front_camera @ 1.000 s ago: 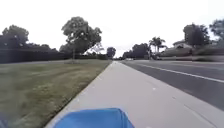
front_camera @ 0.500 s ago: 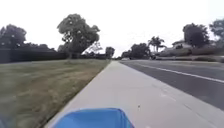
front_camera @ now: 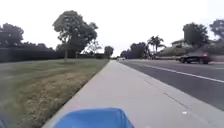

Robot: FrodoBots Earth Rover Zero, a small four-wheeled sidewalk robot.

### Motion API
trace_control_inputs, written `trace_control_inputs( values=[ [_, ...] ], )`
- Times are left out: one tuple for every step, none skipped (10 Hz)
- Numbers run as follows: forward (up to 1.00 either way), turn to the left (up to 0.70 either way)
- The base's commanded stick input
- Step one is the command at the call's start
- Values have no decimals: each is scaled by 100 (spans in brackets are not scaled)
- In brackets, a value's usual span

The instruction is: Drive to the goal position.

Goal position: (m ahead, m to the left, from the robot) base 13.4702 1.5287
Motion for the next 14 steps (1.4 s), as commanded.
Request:
trace_control_inputs(
  values=[
    [100,0],
    [100,0],
    [100,0],
    [100,0],
    [100,0],
    [100,27],
    [100,27],
    [100,27],
    [100,27],
    [100,23],
    [100,8],
    [100,0],
    [100,0],
    [100,0]
  ],
)
